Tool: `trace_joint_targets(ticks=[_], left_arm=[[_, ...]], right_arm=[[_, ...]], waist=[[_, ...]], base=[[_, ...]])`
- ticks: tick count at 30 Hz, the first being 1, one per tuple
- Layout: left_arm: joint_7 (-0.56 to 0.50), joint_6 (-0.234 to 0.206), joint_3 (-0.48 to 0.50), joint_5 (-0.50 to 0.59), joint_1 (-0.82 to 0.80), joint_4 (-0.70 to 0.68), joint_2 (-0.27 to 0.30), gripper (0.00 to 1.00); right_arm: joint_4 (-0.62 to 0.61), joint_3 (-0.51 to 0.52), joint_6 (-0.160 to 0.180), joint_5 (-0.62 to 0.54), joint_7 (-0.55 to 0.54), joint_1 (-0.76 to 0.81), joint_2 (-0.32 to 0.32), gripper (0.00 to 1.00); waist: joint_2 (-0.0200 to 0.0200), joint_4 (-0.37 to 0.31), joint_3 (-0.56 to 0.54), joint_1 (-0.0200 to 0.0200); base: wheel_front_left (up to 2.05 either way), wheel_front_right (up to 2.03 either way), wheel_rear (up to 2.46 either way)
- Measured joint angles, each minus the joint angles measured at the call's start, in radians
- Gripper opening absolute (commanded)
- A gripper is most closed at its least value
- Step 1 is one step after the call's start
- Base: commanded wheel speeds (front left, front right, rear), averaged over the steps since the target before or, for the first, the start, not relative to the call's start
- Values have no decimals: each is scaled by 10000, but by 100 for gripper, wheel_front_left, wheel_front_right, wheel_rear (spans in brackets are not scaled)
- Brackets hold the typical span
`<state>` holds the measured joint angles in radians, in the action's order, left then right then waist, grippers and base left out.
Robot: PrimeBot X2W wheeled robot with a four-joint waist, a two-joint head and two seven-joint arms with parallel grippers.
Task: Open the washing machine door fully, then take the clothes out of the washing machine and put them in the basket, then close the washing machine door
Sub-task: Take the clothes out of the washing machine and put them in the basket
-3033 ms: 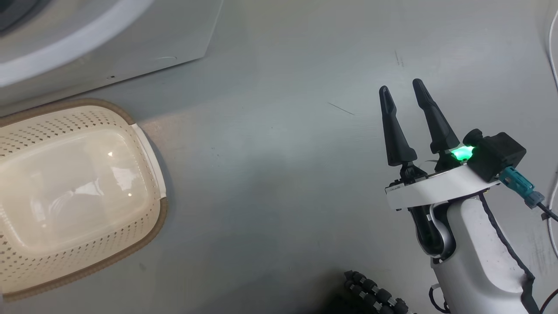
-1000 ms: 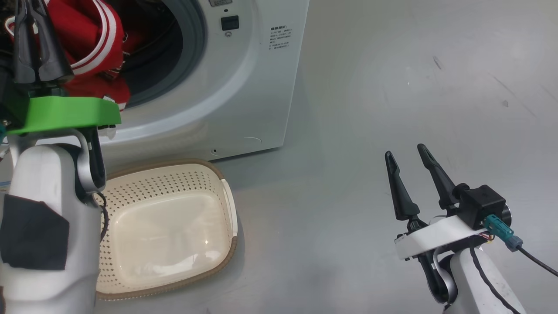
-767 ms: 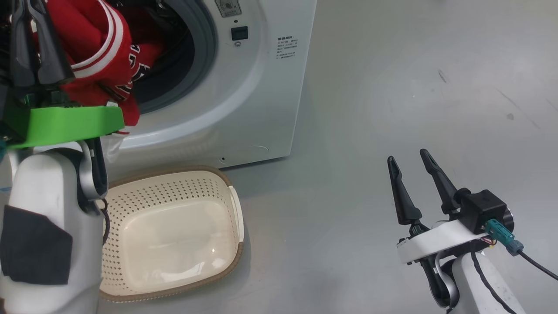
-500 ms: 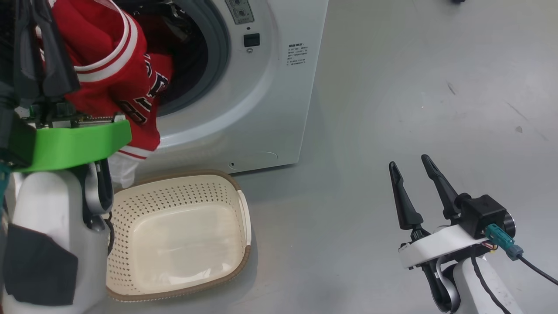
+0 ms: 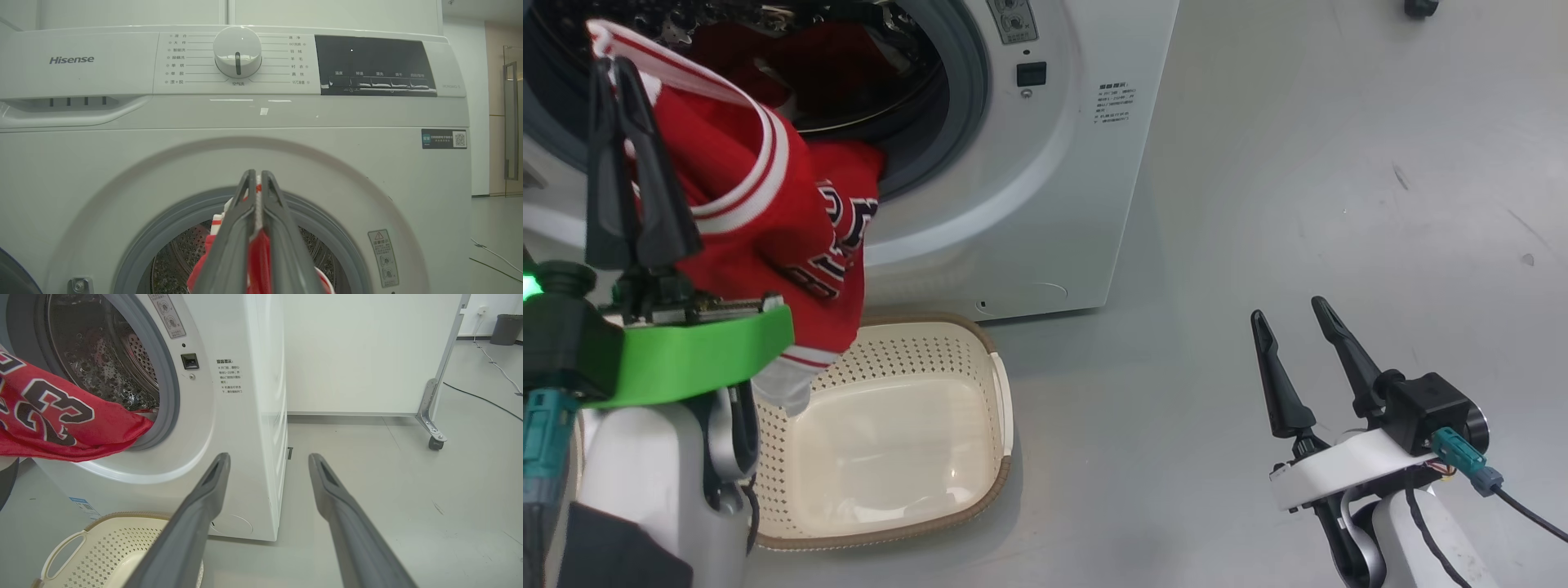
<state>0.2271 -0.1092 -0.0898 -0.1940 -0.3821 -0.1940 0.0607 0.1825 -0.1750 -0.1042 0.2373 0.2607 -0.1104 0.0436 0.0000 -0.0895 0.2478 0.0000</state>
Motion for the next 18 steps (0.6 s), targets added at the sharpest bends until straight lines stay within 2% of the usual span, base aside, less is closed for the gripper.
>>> trace_joint_targets(ticks=[10, 18], left_arm=[[-692, -15, -217, -639, 1487, 740, -159, 0], [-909, -17, -242, -1058, 1741, 1893, -178, 0]], right_arm=[[-132, -54, -2, -23, 0, -15, 10, 100], [-253, -27, -23, -69, 0, -55, 8, 100]], waist=[[0, -1, 357, 0], [0, -43, 866, 0]], base=[[0, 0, 0], [0, 0, 0]])
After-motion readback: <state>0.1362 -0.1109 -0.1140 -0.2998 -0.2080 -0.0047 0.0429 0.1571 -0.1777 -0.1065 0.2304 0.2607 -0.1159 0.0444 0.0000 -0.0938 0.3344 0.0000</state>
